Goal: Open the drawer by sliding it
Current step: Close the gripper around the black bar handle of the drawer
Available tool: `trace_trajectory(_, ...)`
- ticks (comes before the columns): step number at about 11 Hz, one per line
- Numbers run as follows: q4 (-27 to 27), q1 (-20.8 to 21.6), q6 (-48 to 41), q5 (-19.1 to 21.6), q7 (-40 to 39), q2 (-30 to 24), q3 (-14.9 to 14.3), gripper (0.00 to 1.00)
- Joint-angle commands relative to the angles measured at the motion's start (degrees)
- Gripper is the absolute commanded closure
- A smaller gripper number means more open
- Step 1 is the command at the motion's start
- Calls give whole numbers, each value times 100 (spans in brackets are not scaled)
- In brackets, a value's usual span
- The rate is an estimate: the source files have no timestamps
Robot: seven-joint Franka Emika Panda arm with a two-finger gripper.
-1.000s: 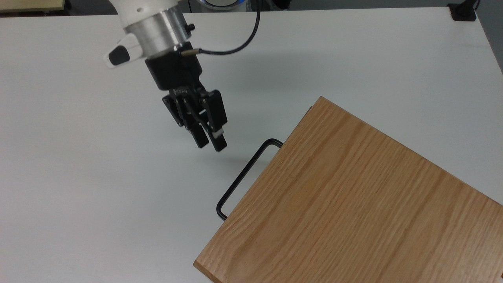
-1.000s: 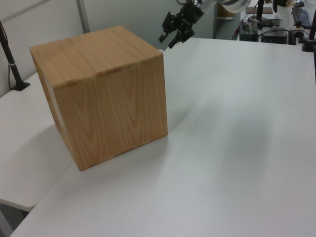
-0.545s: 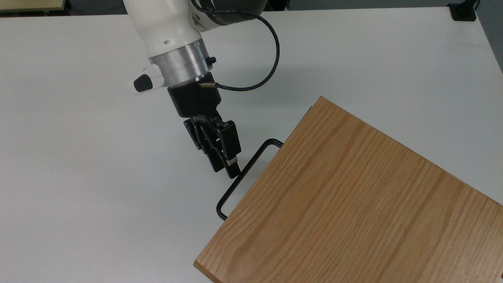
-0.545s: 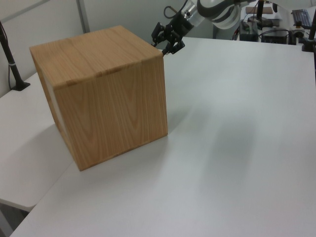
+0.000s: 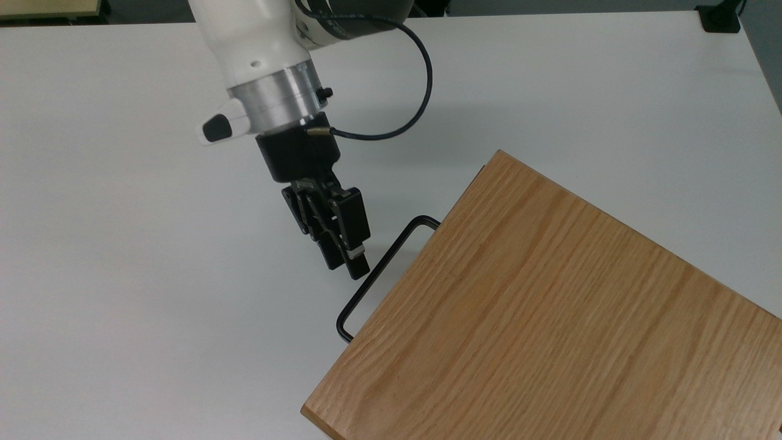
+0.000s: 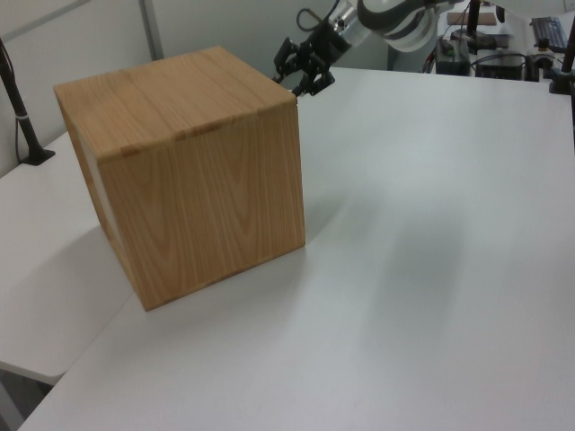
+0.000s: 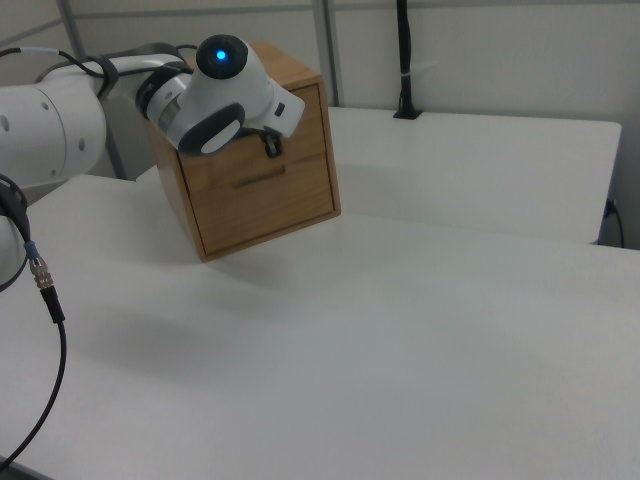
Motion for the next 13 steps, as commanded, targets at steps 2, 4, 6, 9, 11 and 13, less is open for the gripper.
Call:
trace_trajectory(2, 112, -25, 86, -13, 121, -66, 66, 44)
trace_trajectory(4, 218, 98, 104, -31, 113, 21, 84, 44)
trace_trajectory(6, 218, 185, 113, -40, 113, 30, 84, 45)
trace_trajectory(9, 174, 195, 121, -48, 86, 118, 84, 73)
trace_trajectory(11, 165, 186, 121, -57, 51, 206, 84, 84)
trace_trajectory(13, 156, 186, 121, -171, 51, 224, 84, 96)
